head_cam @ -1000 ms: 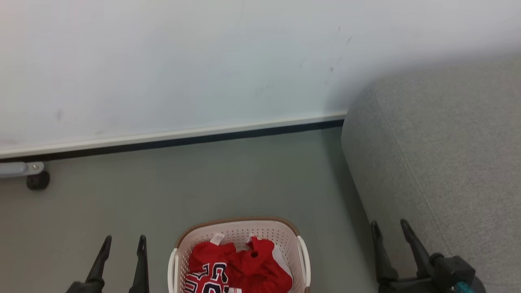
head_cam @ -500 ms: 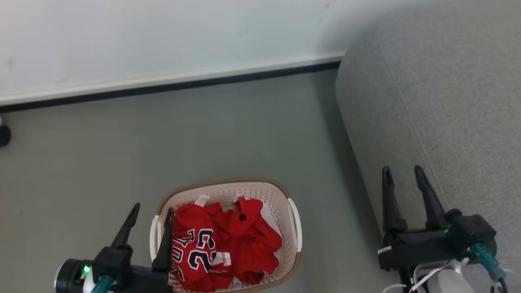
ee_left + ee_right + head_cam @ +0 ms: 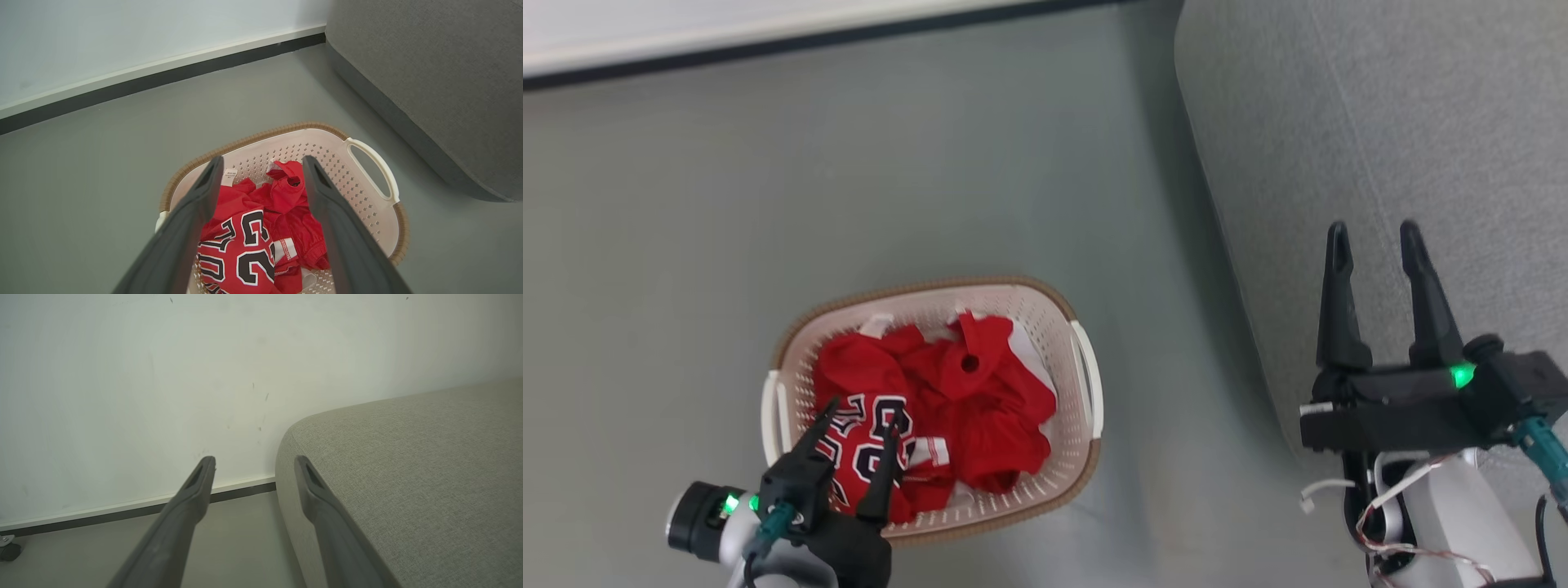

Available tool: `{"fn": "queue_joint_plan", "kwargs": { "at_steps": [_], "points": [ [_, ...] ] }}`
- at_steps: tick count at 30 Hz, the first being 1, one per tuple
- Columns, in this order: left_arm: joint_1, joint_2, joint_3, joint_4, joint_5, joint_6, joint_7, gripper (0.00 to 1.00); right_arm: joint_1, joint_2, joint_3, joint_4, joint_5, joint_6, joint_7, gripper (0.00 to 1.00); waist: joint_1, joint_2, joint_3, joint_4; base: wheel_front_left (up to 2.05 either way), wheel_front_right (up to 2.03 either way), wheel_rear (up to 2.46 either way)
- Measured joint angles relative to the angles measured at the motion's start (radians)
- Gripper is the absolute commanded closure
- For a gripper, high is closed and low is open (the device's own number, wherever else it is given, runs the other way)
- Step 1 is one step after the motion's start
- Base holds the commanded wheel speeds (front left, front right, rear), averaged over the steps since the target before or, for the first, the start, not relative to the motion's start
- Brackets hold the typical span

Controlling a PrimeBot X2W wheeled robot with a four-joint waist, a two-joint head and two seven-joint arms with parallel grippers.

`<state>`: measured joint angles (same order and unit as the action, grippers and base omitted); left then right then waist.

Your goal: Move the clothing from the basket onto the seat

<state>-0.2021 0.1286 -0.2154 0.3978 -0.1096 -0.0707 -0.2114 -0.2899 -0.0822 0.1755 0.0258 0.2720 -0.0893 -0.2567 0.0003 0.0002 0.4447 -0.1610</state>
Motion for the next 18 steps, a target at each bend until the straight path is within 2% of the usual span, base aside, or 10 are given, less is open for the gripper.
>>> {"fn": "queue_joint_plan", "kwargs": {
  "at_steps": [18],
  "points": [
    [-0.194, 0.035, -0.016, 0.161, 0.049, -0.001, 0.034, 0.00, -0.168, 0.016, -0.004, -0.053, -0.002, -0.003, 0.000, 0.00, -0.0001, 0.0001, 0.270, -0.057, 0.00, 0.00, 0.00]
  ]
}}
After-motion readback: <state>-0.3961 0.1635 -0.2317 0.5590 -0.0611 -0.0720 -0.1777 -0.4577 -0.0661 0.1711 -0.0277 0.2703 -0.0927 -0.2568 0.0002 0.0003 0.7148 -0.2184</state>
